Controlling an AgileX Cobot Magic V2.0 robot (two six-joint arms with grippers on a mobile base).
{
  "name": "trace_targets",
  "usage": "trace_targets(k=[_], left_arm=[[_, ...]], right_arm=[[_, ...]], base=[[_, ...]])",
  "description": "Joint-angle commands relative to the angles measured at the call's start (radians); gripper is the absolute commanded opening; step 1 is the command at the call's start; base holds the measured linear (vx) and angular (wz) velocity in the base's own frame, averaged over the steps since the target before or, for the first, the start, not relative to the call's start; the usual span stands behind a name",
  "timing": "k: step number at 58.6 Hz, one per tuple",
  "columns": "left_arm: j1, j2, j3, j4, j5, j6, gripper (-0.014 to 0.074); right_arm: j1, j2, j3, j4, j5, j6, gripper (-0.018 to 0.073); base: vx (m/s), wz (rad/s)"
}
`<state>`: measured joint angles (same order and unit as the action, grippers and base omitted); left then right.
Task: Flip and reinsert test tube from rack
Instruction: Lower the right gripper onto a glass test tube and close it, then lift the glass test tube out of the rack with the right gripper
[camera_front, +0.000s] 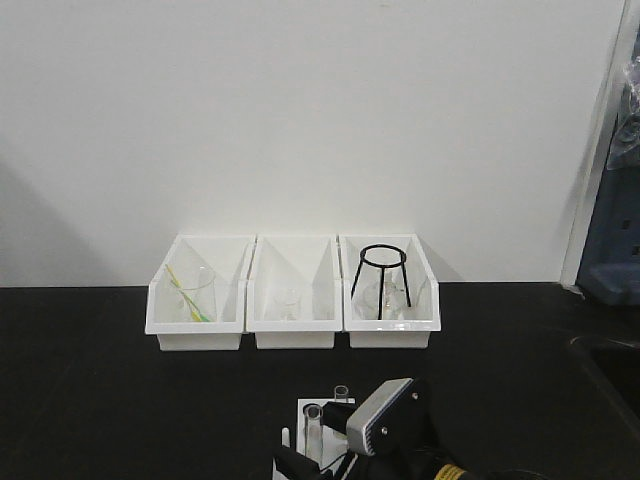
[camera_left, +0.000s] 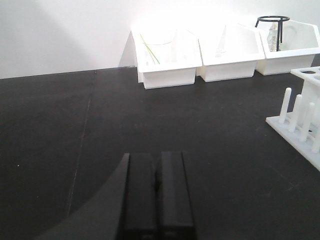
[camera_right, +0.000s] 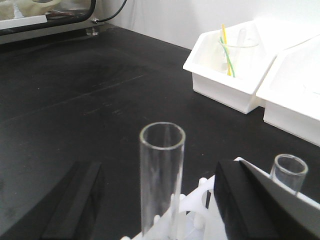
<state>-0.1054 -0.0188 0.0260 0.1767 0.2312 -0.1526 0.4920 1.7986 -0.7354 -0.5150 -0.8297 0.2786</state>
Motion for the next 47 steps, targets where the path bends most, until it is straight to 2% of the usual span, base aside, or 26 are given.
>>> trace_targets(k=[1, 8, 19, 25, 38, 47], left_arm=[[0.000, -0.008, -0.004, -0.004, -0.080, -0.009, -0.0006], [0.000, -0.008, -0.004, -0.004, -0.080, -0.009, -0.0006], [0.000, -0.008, -0.004, -0.004, -0.080, -0.009, -0.0006], [0.000, -0.008, -0.004, -0.004, -0.080, -0.009, -0.0006], [0.000, -0.008, -0.004, -0.004, -0.080, -0.009, -0.0006], [0.000, -0.008, -0.004, -0.004, -0.080, -0.009, -0.0006]], right_arm=[[0.000, -0.019, -0.041, 0.013, -0.095, -0.003, 0.0484], [0.000, -0.009, -0.042, 0.016, -0.104, -0.007, 0.0398], [0.000, -0.009, -0.042, 0.015, -0.110, -0.008, 0.0111], [0.000, -0.009, -0.042, 0.014, -0.110, -0.009, -0.0017], [-0.002, -0.058, -0.042, 0.014, -0.093, -0.001, -0.0015], [-0.002, -0.204, -0.050, 0.013, -0.015, 0.081, -0.0013]], base=[[0.00, 0.00], [0.00, 0.00], [0.00, 0.00], [0.00, 0.00], [0.00, 0.00], [0.00, 0.00]])
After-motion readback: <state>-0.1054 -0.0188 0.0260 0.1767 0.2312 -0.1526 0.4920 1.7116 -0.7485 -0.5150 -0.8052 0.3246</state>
